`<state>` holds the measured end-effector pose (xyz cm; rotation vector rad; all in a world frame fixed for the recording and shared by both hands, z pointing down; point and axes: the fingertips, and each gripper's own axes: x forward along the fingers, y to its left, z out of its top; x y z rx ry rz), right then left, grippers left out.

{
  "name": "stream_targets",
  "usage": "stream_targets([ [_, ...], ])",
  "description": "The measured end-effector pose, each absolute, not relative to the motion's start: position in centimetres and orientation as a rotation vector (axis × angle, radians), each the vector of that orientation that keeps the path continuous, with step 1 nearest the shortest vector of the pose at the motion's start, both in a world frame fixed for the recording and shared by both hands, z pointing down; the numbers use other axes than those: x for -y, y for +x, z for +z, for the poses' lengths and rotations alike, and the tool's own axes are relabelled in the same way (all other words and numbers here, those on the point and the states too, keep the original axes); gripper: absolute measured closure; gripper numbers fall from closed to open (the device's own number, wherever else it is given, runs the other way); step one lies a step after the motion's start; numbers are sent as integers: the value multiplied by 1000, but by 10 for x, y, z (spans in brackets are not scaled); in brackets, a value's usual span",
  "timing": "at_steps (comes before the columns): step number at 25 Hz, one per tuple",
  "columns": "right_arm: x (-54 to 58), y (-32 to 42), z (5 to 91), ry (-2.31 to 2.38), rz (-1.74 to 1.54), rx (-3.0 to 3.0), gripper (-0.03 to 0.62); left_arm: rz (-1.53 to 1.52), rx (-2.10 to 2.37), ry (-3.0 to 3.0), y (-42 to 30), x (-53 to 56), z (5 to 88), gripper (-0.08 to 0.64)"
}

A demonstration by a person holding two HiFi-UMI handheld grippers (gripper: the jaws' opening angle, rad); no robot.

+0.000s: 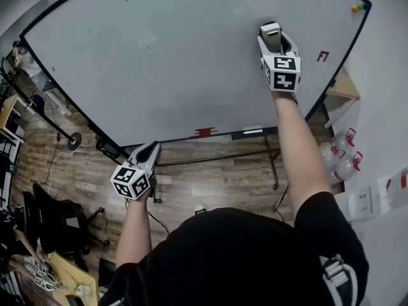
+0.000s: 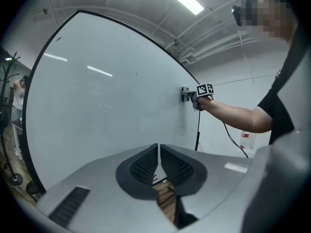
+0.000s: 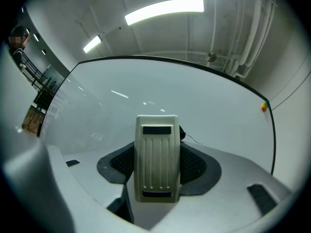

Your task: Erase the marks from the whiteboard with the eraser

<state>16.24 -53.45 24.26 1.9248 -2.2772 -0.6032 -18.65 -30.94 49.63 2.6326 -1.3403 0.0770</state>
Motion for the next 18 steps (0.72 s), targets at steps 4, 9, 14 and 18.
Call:
stream_targets([
  [4, 527, 161, 248, 1911, -600, 2285, 348, 81, 1334, 2636, -186, 308, 497, 532],
  [9, 512, 160, 256, 1883, -608, 2295, 348, 75, 1325, 2645, -183, 306, 496, 533],
  [14, 495, 156, 267, 1845, -606, 2310, 348, 68, 1318, 2648, -180, 303, 495, 532],
  [18, 482, 154, 275, 1816, -611, 2318, 348, 66, 1314, 2651, -177, 301, 494, 532],
])
